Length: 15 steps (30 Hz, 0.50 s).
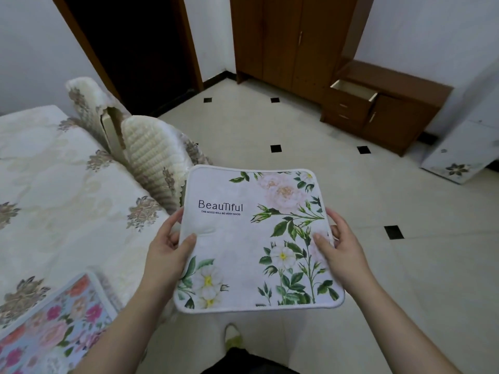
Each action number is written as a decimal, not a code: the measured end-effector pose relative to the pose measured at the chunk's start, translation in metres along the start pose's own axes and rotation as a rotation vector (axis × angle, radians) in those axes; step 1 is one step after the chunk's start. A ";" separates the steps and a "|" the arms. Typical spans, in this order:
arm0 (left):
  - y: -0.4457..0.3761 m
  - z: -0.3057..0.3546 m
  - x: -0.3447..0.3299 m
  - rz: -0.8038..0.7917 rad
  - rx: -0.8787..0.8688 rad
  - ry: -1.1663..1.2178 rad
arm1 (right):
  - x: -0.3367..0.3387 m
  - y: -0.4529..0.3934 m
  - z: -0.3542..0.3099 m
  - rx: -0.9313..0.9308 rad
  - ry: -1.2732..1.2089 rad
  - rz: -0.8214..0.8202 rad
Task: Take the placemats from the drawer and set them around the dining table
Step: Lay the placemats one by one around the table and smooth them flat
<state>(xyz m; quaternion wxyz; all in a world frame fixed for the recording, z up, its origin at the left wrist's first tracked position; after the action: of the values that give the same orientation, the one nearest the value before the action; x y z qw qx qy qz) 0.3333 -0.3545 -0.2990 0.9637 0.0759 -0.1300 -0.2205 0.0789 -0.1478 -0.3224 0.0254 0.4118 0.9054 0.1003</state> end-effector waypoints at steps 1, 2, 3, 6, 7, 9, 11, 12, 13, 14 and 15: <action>-0.009 0.001 -0.003 0.007 0.000 -0.008 | 0.000 -0.009 -0.001 0.004 0.004 0.000; -0.019 0.001 -0.006 0.013 0.002 -0.011 | -0.002 -0.018 -0.003 0.006 0.008 -0.001; -0.030 0.001 -0.009 0.019 0.006 -0.002 | -0.003 -0.028 -0.005 0.005 0.012 -0.001; -0.065 0.004 -0.018 0.002 0.018 0.057 | -0.007 -0.061 -0.011 0.013 0.035 0.003; -0.077 0.007 -0.022 -0.010 0.019 0.077 | -0.010 -0.073 -0.012 0.015 0.049 0.003; -0.102 0.013 -0.029 -0.025 0.020 0.103 | -0.014 -0.098 -0.017 0.016 0.083 0.004; -0.129 0.020 -0.035 -0.033 0.023 0.125 | -0.017 -0.123 -0.023 0.030 0.109 0.012; -0.142 0.023 -0.037 -0.043 0.022 0.129 | -0.020 -0.135 -0.028 0.037 0.117 0.013; -0.155 0.026 -0.039 -0.061 0.022 0.128 | -0.022 -0.146 -0.032 0.038 0.118 0.017; -0.167 0.030 -0.042 -0.081 0.019 0.127 | -0.024 -0.157 -0.036 0.035 0.113 0.023; -0.180 0.035 -0.045 -0.093 0.015 0.127 | -0.025 -0.167 -0.039 0.032 0.106 0.030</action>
<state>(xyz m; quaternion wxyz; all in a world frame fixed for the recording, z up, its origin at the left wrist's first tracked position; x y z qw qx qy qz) 0.2115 -0.4985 -0.3122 0.9581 0.1031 -0.0667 -0.2588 -0.0331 -0.2796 -0.3189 -0.0305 0.4198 0.9007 0.1078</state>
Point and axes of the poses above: each hand's wrist, its own y-axis away from the middle knuckle, its own x-axis out of the back of the hand, z = x × y, the point moved 1 cm from there along -y, towards the middle knuckle, and after that the axes turned 7 degrees about -y, right-handed, at the moved point
